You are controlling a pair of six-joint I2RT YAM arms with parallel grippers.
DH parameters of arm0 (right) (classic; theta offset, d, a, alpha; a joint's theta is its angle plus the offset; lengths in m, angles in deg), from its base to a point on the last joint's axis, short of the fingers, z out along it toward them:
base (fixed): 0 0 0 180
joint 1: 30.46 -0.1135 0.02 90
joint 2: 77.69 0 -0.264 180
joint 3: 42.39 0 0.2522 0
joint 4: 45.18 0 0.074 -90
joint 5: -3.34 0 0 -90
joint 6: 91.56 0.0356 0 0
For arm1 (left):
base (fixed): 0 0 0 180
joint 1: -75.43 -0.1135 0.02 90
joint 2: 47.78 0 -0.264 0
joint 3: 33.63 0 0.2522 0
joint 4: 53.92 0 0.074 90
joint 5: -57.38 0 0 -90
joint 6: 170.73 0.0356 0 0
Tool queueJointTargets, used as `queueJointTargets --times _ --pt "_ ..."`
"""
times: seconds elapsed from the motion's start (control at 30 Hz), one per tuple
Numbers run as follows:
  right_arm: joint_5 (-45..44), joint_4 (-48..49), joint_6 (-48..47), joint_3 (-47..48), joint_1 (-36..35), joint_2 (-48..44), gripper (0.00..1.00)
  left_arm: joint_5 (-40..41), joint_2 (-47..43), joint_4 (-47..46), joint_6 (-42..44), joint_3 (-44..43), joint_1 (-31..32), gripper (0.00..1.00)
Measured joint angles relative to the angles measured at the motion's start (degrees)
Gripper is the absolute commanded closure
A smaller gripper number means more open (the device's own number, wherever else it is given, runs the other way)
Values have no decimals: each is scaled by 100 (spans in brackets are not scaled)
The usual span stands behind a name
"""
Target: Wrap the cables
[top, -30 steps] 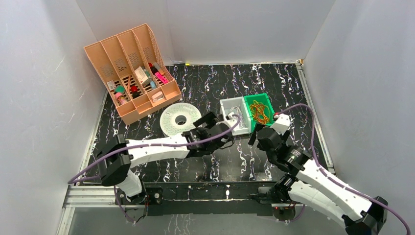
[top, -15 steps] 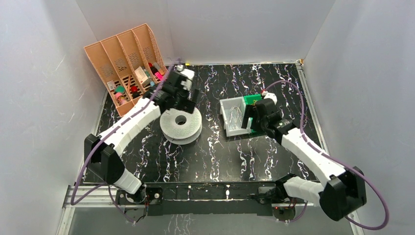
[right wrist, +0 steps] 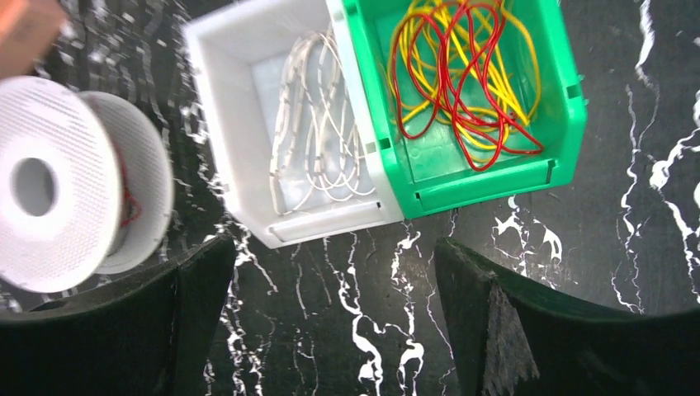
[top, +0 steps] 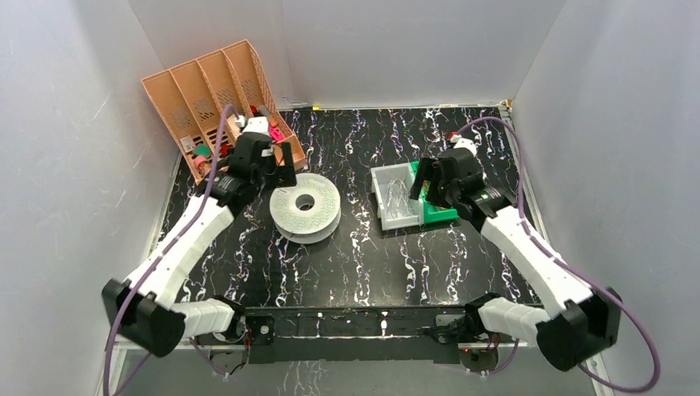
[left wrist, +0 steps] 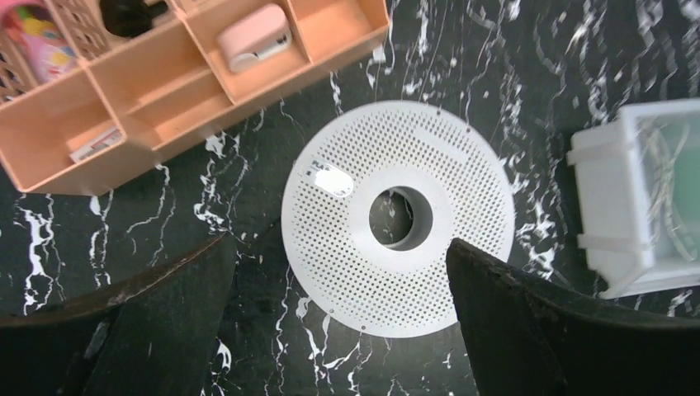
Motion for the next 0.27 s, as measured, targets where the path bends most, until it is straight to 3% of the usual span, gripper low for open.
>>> queueJointTargets --times 0.27 --pt "35 68 -232 -39 4 -1615 2 284 -1239 -557 -55 435 0 2"
